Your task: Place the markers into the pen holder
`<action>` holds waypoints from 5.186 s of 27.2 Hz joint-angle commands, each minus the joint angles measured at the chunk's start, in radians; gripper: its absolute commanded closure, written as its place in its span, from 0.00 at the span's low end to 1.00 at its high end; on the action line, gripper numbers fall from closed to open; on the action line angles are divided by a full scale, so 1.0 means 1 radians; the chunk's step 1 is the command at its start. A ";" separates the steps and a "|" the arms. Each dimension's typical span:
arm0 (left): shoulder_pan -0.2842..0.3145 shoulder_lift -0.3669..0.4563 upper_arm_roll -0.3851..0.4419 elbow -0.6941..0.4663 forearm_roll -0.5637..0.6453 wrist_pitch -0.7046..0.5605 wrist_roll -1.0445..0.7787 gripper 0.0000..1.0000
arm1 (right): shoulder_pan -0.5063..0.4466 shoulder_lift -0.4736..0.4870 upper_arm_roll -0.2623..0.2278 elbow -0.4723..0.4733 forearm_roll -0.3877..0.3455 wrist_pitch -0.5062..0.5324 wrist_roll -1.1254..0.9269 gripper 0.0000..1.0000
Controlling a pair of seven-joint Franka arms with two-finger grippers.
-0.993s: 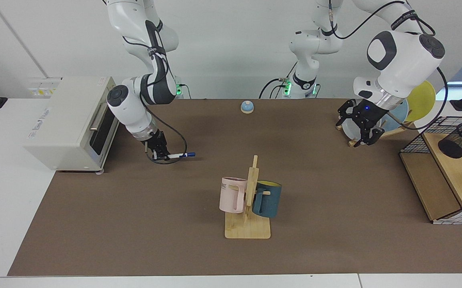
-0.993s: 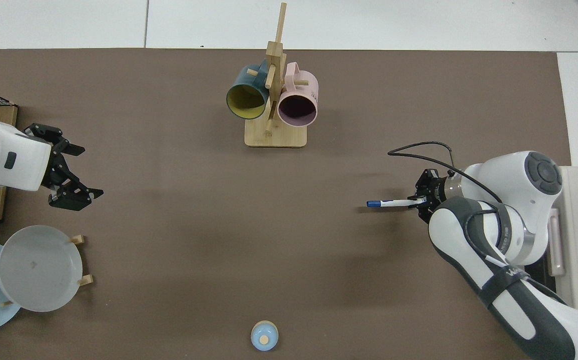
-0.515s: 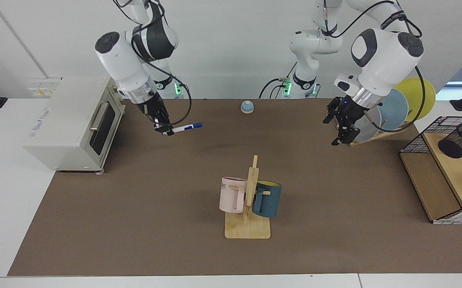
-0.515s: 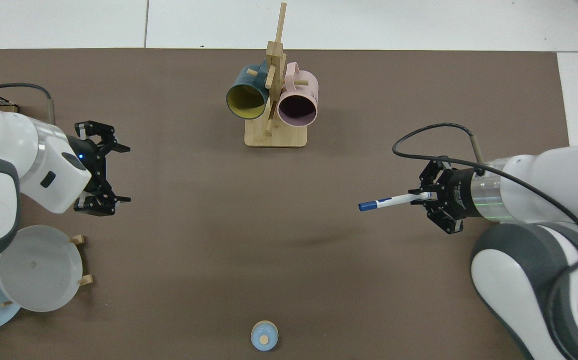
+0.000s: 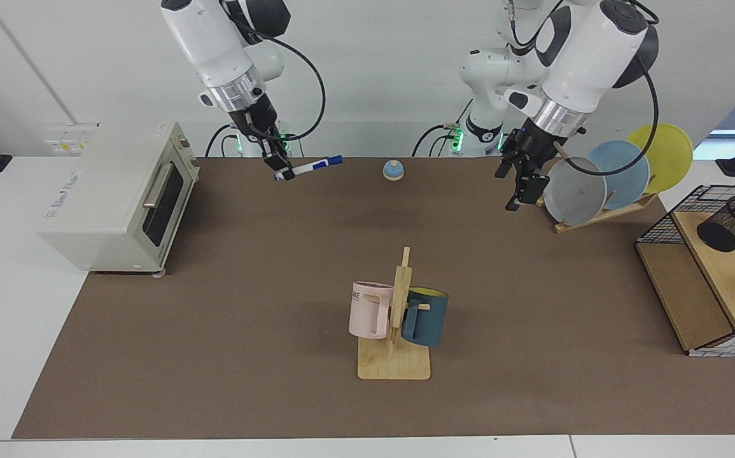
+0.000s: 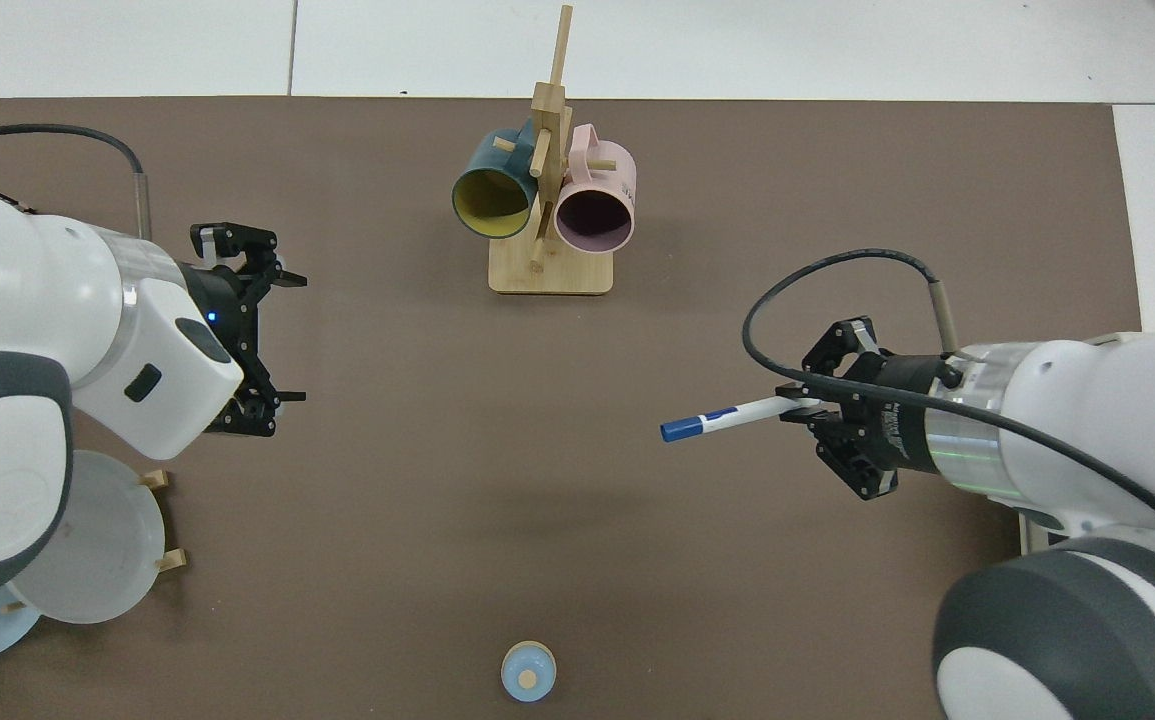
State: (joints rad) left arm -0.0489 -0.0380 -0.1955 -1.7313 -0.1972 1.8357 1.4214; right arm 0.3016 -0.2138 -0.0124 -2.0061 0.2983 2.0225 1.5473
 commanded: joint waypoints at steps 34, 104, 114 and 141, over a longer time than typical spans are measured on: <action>-0.121 -0.023 -0.113 -0.091 -0.137 0.137 -0.266 0.62 | 0.244 0.260 0.000 0.208 0.005 0.177 0.475 1.00; 0.442 0.044 -0.096 0.104 0.797 -0.122 -0.024 1.00 | -0.315 0.162 -0.007 0.176 -0.309 0.005 -1.509 0.00; 0.566 0.095 -0.068 0.159 0.921 0.023 0.096 1.00 | -0.303 0.162 -0.011 0.208 -0.324 -0.111 -1.572 0.00; 0.563 0.178 -0.068 0.153 1.139 0.083 0.136 1.00 | -0.325 0.090 -0.017 0.211 -0.309 -0.413 -1.578 0.00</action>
State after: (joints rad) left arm 0.5144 0.1073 -0.2695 -1.5690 0.9140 1.9093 1.5508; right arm -0.0058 -0.1205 -0.0320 -1.8031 -0.0071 1.6367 0.0027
